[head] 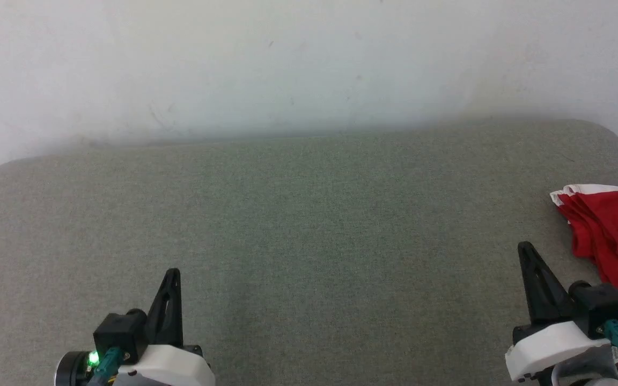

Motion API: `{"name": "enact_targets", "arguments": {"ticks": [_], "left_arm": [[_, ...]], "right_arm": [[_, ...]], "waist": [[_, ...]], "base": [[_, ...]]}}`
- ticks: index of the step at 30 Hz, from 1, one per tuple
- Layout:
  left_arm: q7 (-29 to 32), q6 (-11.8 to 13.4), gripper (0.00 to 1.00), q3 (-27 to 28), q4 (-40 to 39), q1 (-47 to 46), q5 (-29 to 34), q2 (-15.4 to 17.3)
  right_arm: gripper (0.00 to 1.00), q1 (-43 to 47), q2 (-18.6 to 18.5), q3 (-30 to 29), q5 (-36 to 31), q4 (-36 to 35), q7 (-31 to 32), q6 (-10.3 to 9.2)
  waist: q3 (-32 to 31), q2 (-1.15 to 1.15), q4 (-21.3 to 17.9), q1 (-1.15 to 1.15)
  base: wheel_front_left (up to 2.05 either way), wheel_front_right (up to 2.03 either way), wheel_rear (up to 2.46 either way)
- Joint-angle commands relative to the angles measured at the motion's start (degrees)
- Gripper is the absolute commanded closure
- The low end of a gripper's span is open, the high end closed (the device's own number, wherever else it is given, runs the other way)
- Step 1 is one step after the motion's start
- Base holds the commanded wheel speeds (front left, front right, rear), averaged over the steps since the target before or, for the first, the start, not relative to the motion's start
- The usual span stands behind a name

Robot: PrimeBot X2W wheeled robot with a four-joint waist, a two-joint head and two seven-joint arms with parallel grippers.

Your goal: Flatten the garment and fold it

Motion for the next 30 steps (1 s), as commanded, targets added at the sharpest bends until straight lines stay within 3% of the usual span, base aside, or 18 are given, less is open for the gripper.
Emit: {"name": "enact_targets", "arguments": {"ticks": [1, 30], "left_arm": [[0.28, -0.22, 1.0, 0.37, 0.16, -1.04, 0.73, -0.22], [3.56, -0.68, 1.0, 0.92, 0.35, -3.45, 3.54, -0.38]], "right_arm": [[1.0, -0.9, 0.11, 0.3, 0.34, 0.13, 0.37, -0.06], [1.0, -2.49, 0.16, 1.88, 0.67, 0.51, 3.65, -0.09]], "waist": [[0.02, -0.01, 0.0, 0.0], [0.35, -0.01, 0.01, 0.0]], "base": [[0.0, 0.0, 0.0], [0.0, 0.0, 0.0]]}}
